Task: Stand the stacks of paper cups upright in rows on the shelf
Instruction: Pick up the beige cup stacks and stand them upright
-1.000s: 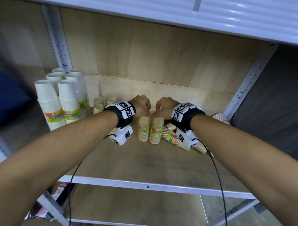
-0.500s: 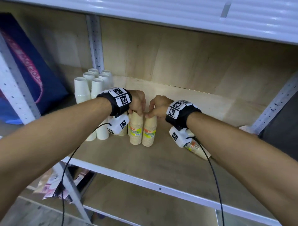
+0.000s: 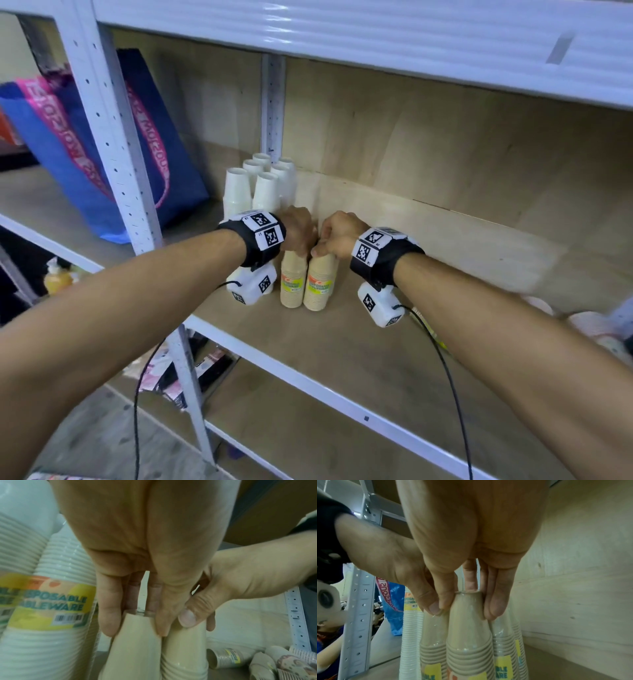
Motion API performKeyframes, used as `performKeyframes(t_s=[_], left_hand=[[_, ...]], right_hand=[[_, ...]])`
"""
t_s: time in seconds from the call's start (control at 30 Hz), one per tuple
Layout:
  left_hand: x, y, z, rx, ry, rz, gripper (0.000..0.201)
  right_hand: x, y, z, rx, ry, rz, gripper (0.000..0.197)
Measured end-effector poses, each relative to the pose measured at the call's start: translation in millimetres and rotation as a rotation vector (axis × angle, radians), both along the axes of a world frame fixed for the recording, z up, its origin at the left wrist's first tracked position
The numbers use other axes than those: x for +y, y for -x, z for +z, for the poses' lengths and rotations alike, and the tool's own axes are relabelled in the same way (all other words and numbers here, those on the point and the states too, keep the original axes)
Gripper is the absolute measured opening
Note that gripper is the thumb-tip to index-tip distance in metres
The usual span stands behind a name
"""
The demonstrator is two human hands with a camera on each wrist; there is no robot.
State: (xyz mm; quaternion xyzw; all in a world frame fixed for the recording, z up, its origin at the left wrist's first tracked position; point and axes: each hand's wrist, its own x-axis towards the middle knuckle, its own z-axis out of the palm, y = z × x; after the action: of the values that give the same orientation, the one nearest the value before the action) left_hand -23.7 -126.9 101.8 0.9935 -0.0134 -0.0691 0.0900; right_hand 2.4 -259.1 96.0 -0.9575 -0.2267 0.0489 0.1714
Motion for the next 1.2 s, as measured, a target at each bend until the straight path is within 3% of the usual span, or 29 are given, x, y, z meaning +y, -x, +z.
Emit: performKeyframes(t_s=[0.33,0.6,0.7,0.8,0.97,1.2], left_hand=[[4.1,-3.8,-4.5,-0.041,0.009,-0.024,0.03],[9.3,-28.5,17.3,-0.141,0.159,-0.042,0.022],[-1.5,-41.2,28.7,-0.161,0.194,-0.11,0.019],[-22.4,-54.4,37.1,-0.191,0.229,-0.167,0.02],[-72.2,-68.8,44.9,-0.204,0.269,-0.301,0.026],[-152.0,-72.2,17.5,-0.125,0.286,-0.497,0.029]], right_hand=[[0.9,-5.8,-18.2,0.004,-0.071,-0.043,0.027],[-19.3,-10.8,-6.4,0.014,-0.115,-0.064,0.026],[-41.9,-15.4,10.7,-0.032,-0.079,-0.13,0.004],[-73.8,-22.5,28.1,-0.046,-0.055,-0.189,0.013],[-135.0,-20.0,46.5,-0.088,0.009,-0.299,0.008],[-223.7,2.4,16.8,-0.029,0.082,-0.521,0.016]])
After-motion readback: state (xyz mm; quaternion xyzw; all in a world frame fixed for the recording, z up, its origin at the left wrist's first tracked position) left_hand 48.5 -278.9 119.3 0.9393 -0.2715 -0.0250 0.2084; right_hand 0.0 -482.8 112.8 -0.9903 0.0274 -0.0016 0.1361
